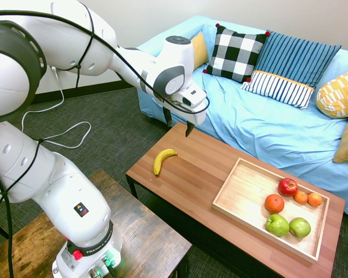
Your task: Put banana in the tray
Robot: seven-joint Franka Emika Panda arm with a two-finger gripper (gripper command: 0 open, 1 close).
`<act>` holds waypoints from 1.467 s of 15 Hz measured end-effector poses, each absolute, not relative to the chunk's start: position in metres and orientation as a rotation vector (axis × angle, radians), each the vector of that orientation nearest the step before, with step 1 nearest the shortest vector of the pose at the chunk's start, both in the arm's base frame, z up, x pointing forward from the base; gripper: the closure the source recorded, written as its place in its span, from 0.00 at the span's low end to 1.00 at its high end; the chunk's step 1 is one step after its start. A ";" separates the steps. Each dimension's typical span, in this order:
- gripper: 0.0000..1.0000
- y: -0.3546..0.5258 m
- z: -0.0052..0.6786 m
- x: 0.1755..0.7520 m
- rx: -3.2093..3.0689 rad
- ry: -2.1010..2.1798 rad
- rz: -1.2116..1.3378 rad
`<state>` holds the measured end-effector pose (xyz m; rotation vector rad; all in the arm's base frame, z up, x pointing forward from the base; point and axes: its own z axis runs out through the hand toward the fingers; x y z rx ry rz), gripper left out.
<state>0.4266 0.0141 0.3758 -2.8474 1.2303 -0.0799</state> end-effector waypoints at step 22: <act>0.00 0.142 0.117 0.450 -2.894 1.112 0.071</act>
